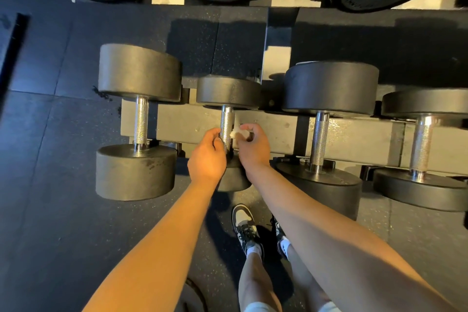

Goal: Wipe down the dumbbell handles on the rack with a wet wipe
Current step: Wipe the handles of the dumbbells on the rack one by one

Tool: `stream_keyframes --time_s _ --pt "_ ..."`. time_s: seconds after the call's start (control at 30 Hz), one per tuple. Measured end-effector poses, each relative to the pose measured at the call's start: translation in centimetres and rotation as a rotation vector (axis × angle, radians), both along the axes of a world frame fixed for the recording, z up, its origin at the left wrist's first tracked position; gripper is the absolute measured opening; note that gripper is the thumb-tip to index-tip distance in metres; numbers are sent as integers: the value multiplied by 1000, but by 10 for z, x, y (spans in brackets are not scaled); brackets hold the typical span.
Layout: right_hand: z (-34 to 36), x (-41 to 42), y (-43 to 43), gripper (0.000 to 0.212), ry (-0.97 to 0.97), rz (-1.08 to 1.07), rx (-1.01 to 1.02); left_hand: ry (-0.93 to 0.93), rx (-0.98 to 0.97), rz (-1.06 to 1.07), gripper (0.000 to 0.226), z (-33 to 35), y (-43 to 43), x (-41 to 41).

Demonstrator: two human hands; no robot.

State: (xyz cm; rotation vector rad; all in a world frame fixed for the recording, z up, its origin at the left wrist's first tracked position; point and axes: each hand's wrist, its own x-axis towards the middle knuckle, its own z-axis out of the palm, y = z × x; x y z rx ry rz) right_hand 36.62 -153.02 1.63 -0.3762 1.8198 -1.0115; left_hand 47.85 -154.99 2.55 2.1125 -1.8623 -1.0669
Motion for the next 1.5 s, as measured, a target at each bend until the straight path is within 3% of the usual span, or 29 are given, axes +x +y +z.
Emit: stream_keyframes --time_s 0.27,0.47,0.73,1.03,1.2,1.3,1.5 --pt "-18 8 -8 27 -52 96 118 -40 -53 47 31 -1 4 -1" --pt "-29 14 3 19 167 235 251 -44 -54 53 32 -1 5 -1" --pt "-8 1 2 13 130 -14 69 -47 -63 46 32 -2 5 0" --pt "-6 11 -3 30 73 143 -15 -43 -69 57 30 -2 5 0" --pt "-14 8 2 13 142 191 36 -53 -80 53 30 -4 6 0" --pt "-14 5 4 13 161 272 97 -47 -79 48 30 -3 6 0" --pt "-16 -2 3 18 398 410 120 -52 -90 39 31 -3 6 0"
